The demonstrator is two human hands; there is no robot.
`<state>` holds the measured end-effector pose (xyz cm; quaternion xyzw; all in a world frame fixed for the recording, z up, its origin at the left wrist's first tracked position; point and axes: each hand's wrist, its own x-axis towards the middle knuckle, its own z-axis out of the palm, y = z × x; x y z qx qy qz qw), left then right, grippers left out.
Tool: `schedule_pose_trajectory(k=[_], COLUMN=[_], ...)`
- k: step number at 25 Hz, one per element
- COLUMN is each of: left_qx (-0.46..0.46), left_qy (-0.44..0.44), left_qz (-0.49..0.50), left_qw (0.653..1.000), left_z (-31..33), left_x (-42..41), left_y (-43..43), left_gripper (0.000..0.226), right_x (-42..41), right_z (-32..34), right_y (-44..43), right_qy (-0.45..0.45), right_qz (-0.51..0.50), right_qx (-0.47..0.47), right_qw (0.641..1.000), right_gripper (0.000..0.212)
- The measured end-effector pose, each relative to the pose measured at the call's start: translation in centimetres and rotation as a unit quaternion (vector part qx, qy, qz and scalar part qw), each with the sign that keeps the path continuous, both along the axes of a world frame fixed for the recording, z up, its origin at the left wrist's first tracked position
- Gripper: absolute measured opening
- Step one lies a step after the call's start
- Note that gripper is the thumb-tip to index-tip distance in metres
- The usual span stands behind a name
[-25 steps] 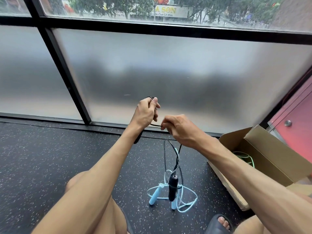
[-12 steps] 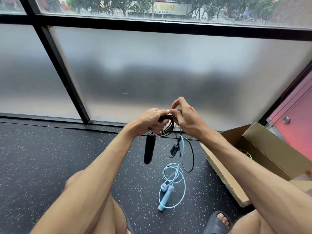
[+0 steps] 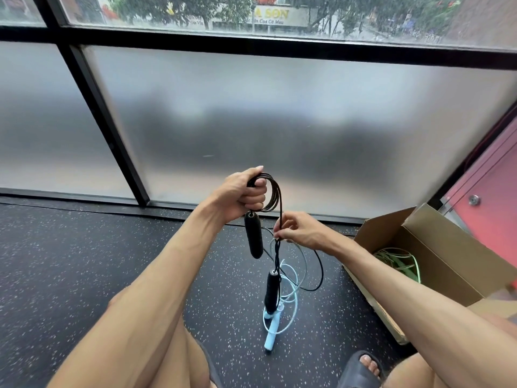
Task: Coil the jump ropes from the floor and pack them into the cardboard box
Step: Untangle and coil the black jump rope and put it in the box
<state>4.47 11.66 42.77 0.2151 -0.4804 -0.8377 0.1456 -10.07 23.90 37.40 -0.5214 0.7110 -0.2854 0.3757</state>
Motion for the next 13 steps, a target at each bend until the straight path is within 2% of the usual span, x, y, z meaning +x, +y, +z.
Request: schedule_pose_trajectory(k=[1,4,6,8,11,13], left_qx=[0.015,0.068,0.075,0.059,0.046,0.04], left_qy=[0.016,0.058,0.072,0.077,0.076,0.069], left_qz=[0.001,0.016,0.037,0.054,0.088,0.127], left_qw=[1.0,0.996,0.994,0.994,0.992,0.989], left_z=[0.0,0.0,0.0,0.1,0.0,-0.2], left_x=[0.1,0.1,0.0,-0.1,-0.3,-0.4], left_y=[-0.1,0.1,0.2,0.2,0.2,0.0], left_gripper=[0.046,0.043,0.041,0.038,0.034,0.032], right_x=[0.0,-0.3,-0.2,-0.2,-0.4,-0.7], right_z=[-0.3,-0.5,-0.2,-0.4,-1.3,-1.6], right_y=[0.1,-0.1,-0.2,-0.1,0.1,0.2], right_qy=[0.002,0.001,-0.04,-0.036,0.031,0.025], right_qz=[-0.001,-0.049,-0.083,-0.083,-0.076,-0.096], right_qx=[-0.012,-0.052,-0.052,-0.04,0.022,0.048], right_qw=[1.0,0.997,0.994,0.995,0.996,0.994], right_gripper=[0.006,0.011,0.007,0.005,0.015,0.013])
